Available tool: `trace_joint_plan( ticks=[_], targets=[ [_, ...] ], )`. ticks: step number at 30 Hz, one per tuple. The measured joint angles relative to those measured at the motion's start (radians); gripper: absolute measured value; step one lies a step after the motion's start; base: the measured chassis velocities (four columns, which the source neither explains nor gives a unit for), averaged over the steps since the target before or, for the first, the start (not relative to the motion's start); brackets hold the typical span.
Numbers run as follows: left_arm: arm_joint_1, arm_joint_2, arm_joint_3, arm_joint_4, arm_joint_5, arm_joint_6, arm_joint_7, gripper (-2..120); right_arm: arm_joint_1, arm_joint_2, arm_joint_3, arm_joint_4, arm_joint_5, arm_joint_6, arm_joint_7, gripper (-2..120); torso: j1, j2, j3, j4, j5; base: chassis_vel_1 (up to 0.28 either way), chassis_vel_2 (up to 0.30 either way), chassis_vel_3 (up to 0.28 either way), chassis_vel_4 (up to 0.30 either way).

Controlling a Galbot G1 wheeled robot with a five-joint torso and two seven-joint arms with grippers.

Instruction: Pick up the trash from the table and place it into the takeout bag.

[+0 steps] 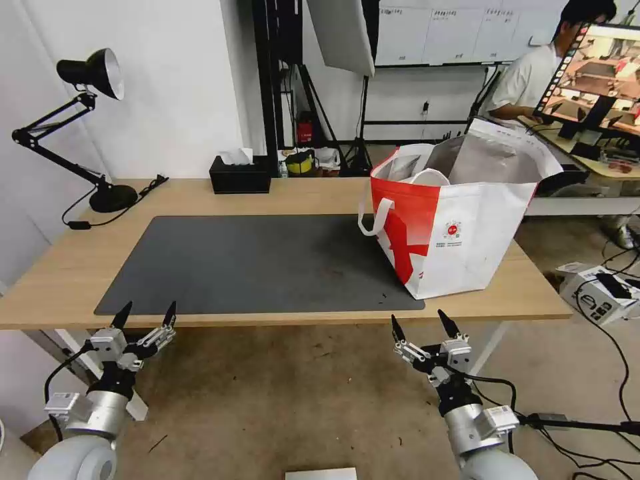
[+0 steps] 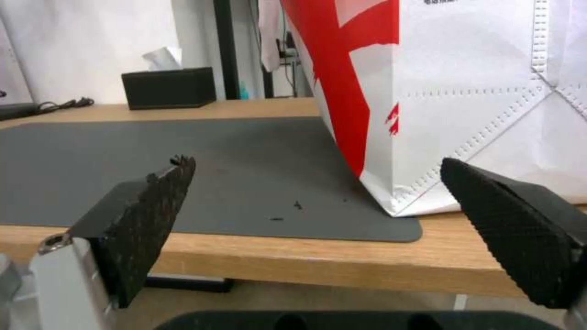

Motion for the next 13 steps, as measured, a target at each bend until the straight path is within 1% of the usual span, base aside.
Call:
trace_joint_plan(
  ticks=[13],
  targets=[
    [0.000,0.000,0.000,0.000,0.000,0.000,0.000,100,0.000,0.000,0.000,0.000,0.000,0.000,0.000,100,0.000,0.000,0.000,0.0000,0.0000,0.000,0.000,0.000,0.000]
  ],
)
